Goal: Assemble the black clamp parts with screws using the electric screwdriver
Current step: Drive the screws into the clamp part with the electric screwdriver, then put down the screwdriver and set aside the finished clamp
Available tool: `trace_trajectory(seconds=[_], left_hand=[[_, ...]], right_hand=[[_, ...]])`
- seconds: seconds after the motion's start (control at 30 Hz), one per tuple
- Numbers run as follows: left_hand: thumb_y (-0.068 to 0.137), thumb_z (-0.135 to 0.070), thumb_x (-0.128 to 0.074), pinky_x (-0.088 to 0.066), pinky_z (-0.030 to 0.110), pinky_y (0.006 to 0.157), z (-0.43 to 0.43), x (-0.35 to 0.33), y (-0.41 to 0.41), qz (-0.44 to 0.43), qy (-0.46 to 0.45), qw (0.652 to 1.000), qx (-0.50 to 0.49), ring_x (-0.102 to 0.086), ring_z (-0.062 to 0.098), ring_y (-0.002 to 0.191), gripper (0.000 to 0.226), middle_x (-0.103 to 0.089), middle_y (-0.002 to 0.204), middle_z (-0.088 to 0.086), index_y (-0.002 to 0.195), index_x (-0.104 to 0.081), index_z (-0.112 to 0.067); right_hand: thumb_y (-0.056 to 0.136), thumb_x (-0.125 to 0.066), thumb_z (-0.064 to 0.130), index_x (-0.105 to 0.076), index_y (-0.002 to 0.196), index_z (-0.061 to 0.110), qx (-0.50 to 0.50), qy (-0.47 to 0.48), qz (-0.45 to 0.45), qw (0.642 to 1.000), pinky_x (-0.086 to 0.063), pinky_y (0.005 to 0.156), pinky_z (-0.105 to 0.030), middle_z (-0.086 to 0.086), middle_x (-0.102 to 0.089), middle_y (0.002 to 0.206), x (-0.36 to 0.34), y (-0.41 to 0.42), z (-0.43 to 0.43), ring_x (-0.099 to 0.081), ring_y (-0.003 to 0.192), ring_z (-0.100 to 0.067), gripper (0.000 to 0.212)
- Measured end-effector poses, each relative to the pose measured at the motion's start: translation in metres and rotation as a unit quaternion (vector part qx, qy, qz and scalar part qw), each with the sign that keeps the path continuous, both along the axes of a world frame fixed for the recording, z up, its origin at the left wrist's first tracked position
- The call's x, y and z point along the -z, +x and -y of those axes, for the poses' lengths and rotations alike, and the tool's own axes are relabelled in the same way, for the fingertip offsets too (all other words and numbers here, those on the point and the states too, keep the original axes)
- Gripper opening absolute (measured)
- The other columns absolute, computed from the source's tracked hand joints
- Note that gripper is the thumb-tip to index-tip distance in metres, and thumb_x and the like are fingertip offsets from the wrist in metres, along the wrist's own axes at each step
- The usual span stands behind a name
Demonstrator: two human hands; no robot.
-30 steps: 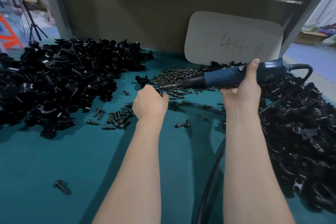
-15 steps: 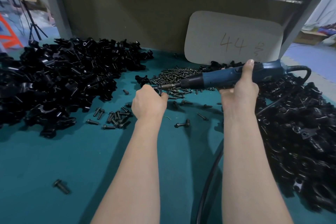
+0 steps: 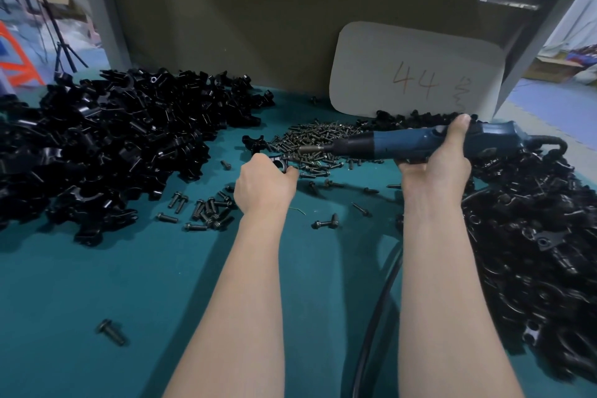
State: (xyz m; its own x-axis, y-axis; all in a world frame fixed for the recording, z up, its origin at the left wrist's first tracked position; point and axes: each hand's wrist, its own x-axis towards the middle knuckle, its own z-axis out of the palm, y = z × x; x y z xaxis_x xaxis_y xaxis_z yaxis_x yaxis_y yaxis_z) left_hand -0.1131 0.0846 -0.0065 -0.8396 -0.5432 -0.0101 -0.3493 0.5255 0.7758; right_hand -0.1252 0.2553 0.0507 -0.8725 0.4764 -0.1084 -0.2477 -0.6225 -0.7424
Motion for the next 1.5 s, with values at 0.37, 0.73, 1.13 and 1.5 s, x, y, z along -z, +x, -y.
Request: trace_trajectory(seconds=[0.37, 0.73, 1.13, 1.5], left_hand=[[0.091, -0.023, -0.064, -0.051, 0.02, 0.054, 0.006, -0.013, 0.002, -0.212, 0.371, 0.904, -0.033, -0.068, 0.01, 0.059, 0.025, -0.067, 0.065, 0.002, 0.072, -0.049, -0.023], [0.092, -0.022, -0.064, -0.049, 0.017, 0.048, 0.003, -0.006, -0.004, -0.199, 0.402, 0.894, -0.004, -0.068, 0.009, 0.061, 0.014, -0.067, 0.071, 0.003, 0.08, -0.059, -0.017], [0.09, -0.028, -0.064, -0.058, 0.041, 0.075, -0.01, -0.013, 0.0, -0.201, 0.187, 0.953, 0.131, -0.071, 0.015, 0.069, 0.013, -0.07, 0.073, -0.003, 0.08, -0.06, -0.021], [0.087, -0.038, -0.061, -0.054, 0.037, 0.07, -0.013, -0.018, 0.006, -0.125, -0.001, 0.989, 0.084, -0.065, 0.026, 0.084, 0.022, -0.071, 0.082, 0.005, 0.089, -0.062, -0.016]], right_hand=[[0.083, -0.072, 0.012, -0.046, 0.109, 0.004, -0.159, 0.101, 0.123, 0.974, -0.055, 0.08, -0.052, -0.014, -0.056, 0.111, 0.008, -0.003, -0.005, -0.061, 0.095, -0.029, 0.038], [0.09, -0.052, -0.005, -0.06, 0.114, -0.005, -0.112, 0.245, 0.176, 0.947, -0.053, 0.089, -0.034, -0.012, -0.063, 0.099, 0.036, -0.017, 0.005, -0.062, 0.079, -0.02, 0.025], [0.091, -0.061, 0.029, -0.064, 0.082, 0.025, -0.182, 0.498, -0.04, 0.847, -0.054, 0.066, -0.019, 0.006, -0.067, 0.074, -0.002, 0.007, 0.044, -0.061, 0.065, -0.004, 0.011], [0.088, -0.06, 0.012, -0.058, 0.087, 0.021, -0.105, 0.701, -0.042, 0.704, -0.042, 0.066, -0.014, 0.014, -0.052, 0.076, 0.0, 0.005, 0.055, -0.049, 0.07, -0.002, 0.01]])
